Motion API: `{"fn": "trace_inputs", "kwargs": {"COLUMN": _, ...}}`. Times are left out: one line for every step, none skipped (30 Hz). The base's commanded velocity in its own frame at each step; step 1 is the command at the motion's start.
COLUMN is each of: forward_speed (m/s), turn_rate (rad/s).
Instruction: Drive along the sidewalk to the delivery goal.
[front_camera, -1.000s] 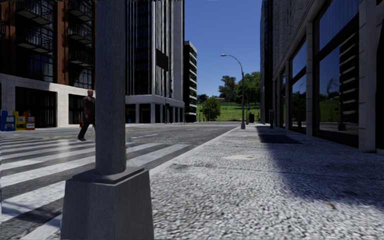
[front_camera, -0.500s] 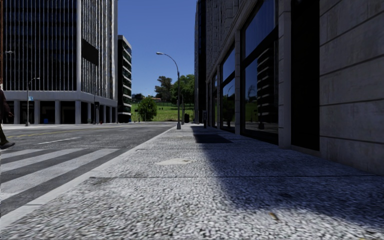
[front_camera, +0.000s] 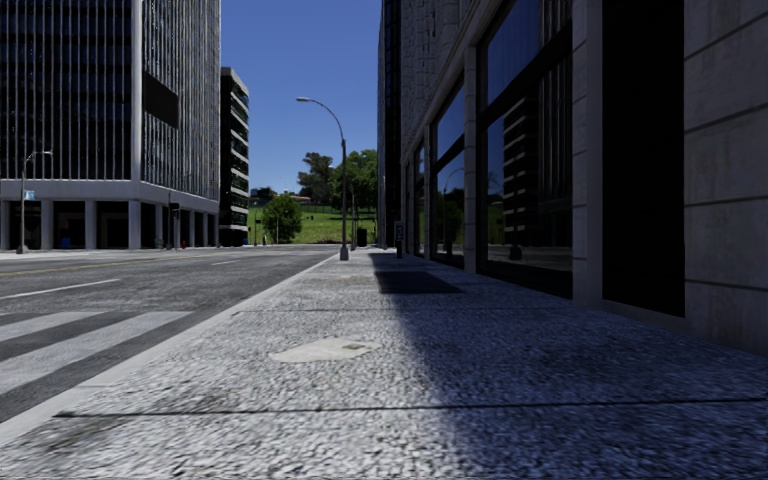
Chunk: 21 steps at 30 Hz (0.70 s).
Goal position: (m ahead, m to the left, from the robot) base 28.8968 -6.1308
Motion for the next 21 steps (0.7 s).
{"fn": "trace_inputs", "kwargs": {"forward_speed": 2.00, "turn_rate": 0.00}}
{"fn": "trace_inputs", "kwargs": {"forward_speed": 2.00, "turn_rate": 0.00}}
{"fn": "trace_inputs", "kwargs": {"forward_speed": 2.00, "turn_rate": 0.00}}
{"fn": "trace_inputs", "kwargs": {"forward_speed": 2.00, "turn_rate": 0.00}}
{"fn": "trace_inputs", "kwargs": {"forward_speed": 2.00, "turn_rate": 0.00}}
{"fn": "trace_inputs", "kwargs": {"forward_speed": 2.00, "turn_rate": 0.00}}
{"fn": "trace_inputs", "kwargs": {"forward_speed": 2.00, "turn_rate": 0.00}}
{"fn": "trace_inputs", "kwargs": {"forward_speed": 2.00, "turn_rate": 0.00}}
{"fn": "trace_inputs", "kwargs": {"forward_speed": 2.00, "turn_rate": 0.00}}
{"fn": "trace_inputs", "kwargs": {"forward_speed": 2.00, "turn_rate": 0.00}}
{"fn": "trace_inputs", "kwargs": {"forward_speed": 2.00, "turn_rate": 0.00}}
{"fn": "trace_inputs", "kwargs": {"forward_speed": 2.00, "turn_rate": 0.00}}
{"fn": "trace_inputs", "kwargs": {"forward_speed": 2.00, "turn_rate": 0.00}}
{"fn": "trace_inputs", "kwargs": {"forward_speed": 2.00, "turn_rate": 0.00}}
{"fn": "trace_inputs", "kwargs": {"forward_speed": 2.00, "turn_rate": 0.00}}
{"fn": "trace_inputs", "kwargs": {"forward_speed": 2.00, "turn_rate": 0.00}}
{"fn": "trace_inputs", "kwargs": {"forward_speed": 2.00, "turn_rate": 0.00}}
{"fn": "trace_inputs", "kwargs": {"forward_speed": 2.00, "turn_rate": 0.00}}
{"fn": "trace_inputs", "kwargs": {"forward_speed": 2.00, "turn_rate": 0.00}}
{"fn": "trace_inputs", "kwargs": {"forward_speed": 2.00, "turn_rate": 0.00}}
{"fn": "trace_inputs", "kwargs": {"forward_speed": 2.00, "turn_rate": 0.00}}
